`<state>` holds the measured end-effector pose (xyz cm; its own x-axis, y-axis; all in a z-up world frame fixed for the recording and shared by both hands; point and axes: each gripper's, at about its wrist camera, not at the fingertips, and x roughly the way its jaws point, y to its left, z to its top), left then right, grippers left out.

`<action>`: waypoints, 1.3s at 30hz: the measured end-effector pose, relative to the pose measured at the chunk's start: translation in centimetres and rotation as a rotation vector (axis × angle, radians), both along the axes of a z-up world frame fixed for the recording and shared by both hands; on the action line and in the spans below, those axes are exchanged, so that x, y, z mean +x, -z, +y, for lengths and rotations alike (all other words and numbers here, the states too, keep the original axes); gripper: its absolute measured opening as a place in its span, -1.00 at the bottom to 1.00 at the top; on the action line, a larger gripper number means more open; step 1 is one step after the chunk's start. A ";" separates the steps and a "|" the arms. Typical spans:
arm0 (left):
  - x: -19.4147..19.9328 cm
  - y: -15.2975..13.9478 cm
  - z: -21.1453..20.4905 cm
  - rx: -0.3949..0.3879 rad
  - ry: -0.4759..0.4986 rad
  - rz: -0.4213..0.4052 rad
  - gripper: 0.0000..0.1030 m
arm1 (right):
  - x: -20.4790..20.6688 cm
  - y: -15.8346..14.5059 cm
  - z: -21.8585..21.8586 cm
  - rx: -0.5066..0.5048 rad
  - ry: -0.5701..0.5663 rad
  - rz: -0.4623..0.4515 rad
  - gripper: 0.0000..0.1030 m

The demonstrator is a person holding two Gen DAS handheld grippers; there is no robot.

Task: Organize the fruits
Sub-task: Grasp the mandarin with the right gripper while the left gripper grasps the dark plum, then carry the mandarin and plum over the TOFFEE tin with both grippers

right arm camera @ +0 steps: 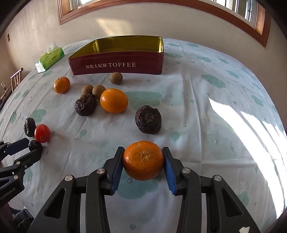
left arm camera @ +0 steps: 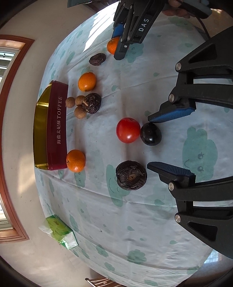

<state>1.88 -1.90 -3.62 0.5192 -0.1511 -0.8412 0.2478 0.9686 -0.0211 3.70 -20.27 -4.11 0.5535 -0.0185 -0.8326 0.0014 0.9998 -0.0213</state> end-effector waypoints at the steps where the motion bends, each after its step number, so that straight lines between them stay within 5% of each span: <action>1: 0.0 0.0 -0.1 0.000 0.006 -0.003 -0.18 | 0.0 0.0 0.0 0.001 0.002 -0.001 -0.23; 5: -0.2 0.1 -0.3 -0.016 0.032 -0.003 -0.38 | 0.0 0.1 0.1 0.000 0.002 0.000 -0.24; 27: 0.3 0.3 -1.2 0.018 0.048 -0.011 -0.48 | -0.1 0.1 0.1 -0.001 -0.005 0.003 -0.25; 39: 0.3 -1.7 -0.8 -0.049 0.085 -0.022 -0.48 | -0.1 -1.1 -0.7 0.039 -0.006 0.014 -0.27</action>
